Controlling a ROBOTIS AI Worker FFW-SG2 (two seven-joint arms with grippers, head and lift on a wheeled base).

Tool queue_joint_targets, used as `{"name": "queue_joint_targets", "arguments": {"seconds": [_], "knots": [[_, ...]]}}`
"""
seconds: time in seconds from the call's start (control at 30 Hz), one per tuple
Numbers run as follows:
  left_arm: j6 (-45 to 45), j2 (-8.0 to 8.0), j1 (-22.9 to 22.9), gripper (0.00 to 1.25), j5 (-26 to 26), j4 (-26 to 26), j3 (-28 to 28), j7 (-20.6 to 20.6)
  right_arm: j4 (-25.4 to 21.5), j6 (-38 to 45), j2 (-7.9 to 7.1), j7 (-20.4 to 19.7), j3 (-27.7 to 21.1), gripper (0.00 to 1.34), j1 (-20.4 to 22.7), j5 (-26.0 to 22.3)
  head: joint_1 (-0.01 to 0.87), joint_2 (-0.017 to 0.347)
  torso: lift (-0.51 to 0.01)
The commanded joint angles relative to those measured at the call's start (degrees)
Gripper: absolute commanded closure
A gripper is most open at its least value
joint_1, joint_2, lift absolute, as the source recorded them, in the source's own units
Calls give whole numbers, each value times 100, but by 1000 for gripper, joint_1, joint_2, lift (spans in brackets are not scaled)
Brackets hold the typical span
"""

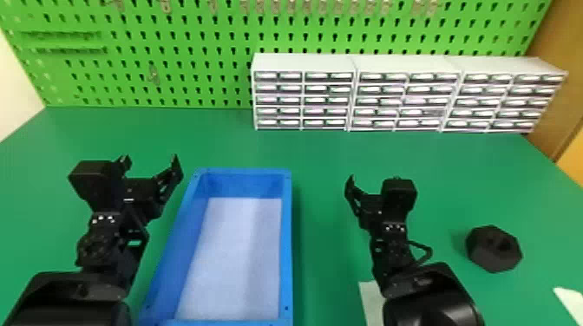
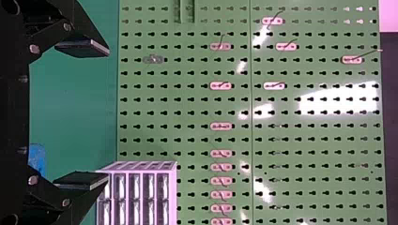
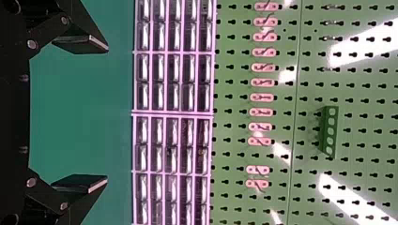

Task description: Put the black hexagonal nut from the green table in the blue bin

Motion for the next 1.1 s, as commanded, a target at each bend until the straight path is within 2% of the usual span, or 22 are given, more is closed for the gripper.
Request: {"name": "queue_joint_targets", "arguments": {"seconds": [0.0, 1.07], "knots": [[0, 0, -12, 323, 0, -6, 1, 0, 0, 1, -1, 0, 1, 298, 0, 0, 686, 52, -97], [0, 0, -4, 326, 9, 3, 1, 0, -9, 1, -1, 8, 1, 298, 0, -18, 686, 52, -97]]}}
